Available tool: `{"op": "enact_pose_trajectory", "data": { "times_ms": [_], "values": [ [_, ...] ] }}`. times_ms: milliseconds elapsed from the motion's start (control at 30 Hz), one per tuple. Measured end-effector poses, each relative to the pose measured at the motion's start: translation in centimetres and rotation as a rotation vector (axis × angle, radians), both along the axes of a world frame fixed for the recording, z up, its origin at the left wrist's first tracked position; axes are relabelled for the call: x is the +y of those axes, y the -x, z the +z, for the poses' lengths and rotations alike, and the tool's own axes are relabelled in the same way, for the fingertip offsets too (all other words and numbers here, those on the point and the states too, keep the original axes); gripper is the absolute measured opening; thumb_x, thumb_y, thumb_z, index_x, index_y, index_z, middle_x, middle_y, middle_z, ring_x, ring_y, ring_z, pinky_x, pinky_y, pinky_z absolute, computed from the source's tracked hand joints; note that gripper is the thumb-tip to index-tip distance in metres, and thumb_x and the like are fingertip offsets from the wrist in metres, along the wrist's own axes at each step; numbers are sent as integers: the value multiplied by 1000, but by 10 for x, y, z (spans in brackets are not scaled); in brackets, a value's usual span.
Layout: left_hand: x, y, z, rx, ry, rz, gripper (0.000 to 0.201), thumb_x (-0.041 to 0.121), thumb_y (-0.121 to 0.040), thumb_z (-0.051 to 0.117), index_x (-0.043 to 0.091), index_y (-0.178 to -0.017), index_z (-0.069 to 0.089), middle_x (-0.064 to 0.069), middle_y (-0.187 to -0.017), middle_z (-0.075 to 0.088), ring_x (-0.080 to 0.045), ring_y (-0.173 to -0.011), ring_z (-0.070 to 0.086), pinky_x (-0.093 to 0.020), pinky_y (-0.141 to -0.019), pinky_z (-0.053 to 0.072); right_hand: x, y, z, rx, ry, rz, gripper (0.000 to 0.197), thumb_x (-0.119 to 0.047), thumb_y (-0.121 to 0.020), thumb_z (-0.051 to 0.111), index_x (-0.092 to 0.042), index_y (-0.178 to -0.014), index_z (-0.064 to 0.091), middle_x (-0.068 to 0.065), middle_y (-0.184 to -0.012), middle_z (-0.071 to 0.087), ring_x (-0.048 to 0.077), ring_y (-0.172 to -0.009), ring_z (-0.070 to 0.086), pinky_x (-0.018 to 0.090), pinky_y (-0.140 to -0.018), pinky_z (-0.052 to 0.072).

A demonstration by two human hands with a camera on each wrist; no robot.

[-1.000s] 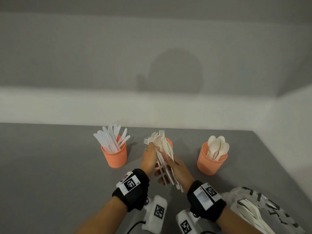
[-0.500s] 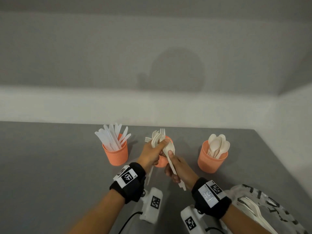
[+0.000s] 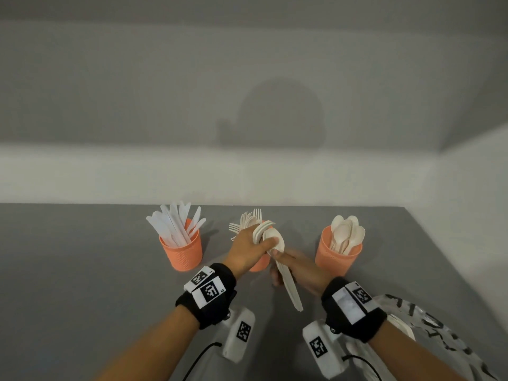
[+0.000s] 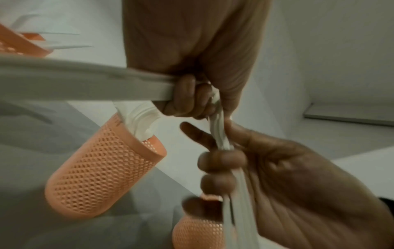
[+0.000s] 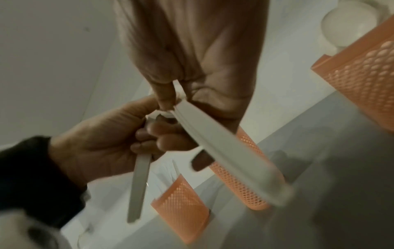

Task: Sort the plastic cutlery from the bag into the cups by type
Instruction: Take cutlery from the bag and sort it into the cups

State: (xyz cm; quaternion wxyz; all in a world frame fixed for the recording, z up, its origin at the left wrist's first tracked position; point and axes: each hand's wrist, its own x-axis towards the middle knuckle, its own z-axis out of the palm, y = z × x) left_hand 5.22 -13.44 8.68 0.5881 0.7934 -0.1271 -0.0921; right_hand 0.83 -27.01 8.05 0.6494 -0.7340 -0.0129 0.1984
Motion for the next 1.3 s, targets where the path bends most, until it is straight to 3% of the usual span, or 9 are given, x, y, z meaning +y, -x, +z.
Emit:
{"op": "enact_pose_trajectory", "data": {
  "times_ms": [67, 200, 400, 567, 700, 967, 1100, 1200, 1300],
  "values": [
    [-9, 2, 3, -57, -4, -15, 33, 26, -77, 66, 10, -104, 62, 0, -87, 64, -7, -78, 59, -19, -74, 44, -4, -6, 6, 61, -180, -79, 24, -11, -99, 33, -11, -89, 54, 3, -62, 51, 10, -54, 49, 22, -60, 45],
    [-22, -4, 19, 94, 228, -42, 7, 14, -92, 54, 11, -86, 55, 10, -42, 48, -2, -36, 41, -15, -40, 33, -22, -15, 19, 71, -246, -307, 22, 0, -88, 27, -7, -89, 48, 2, -55, 40, 8, -44, 39, 25, -55, 34],
    [-8, -46, 45, -67, 298, 117, 12, 19, -99, 38, 13, -96, 48, -2, -59, 47, -7, -48, 45, -17, -51, 41, -88, -33, 43, -244, -251, -795, 23, -5, -81, 36, -17, -85, 55, 2, -61, 47, 14, -58, 47, 25, -57, 40],
    [-12, -63, 40, -182, 425, 101, 18, 3, -97, 38, 12, -96, 54, -7, -66, 52, -5, -55, 54, -15, -60, 49, -119, -35, 41, -374, -214, -862, 24, -16, -67, 39, -20, -86, 53, 4, -66, 50, 13, -63, 52, 24, -61, 44],
    [-25, -64, 13, -192, 411, 125, 23, -1, -96, 40, 15, -93, 56, -7, -67, 58, -7, -59, 61, -16, -66, 52, -122, -37, 17, -374, -116, -886, 14, -9, -75, 40, -15, -80, 52, 3, -67, 55, 8, -60, 57, 21, -59, 47],
    [-28, -65, -48, -370, -92, 68, 31, 14, -84, 38, 15, -110, 55, -1, -85, 57, -13, -81, 57, -35, -83, 45, -121, -42, -25, -412, 288, -938, 46, 21, -74, 33, -17, -89, 55, 1, -89, 59, 5, -85, 57, 16, -75, 39],
    [-28, -62, -52, -493, -459, 9, 35, 6, -84, 42, -1, -112, 61, -18, -110, 62, -34, -100, 59, -31, -84, 43, -112, -40, -24, -454, 691, -739, 44, 12, -78, 40, -6, -111, 63, 9, -122, 55, 20, -115, 48, 17, -96, 31],
    [-26, -69, -54, -684, -640, 22, 26, -7, -73, 60, 2, -97, 67, -16, -95, 68, -35, -84, 66, -38, -75, 51, -103, -42, -21, -340, 1054, -473, 48, -11, -89, 35, -7, -137, 41, 12, -153, 25, 26, -144, 15, 35, -117, 8],
    [-23, -75, -54, -781, -932, 54, 23, 16, -81, 46, 9, -85, 68, -9, -93, 70, -31, -93, 67, -46, -99, 30, -96, -46, -22, -235, 1255, -360, 61, -32, -92, 15, -5, -146, 20, 13, -158, 5, 25, -147, 0, 42, -117, -2]
  ]
}}
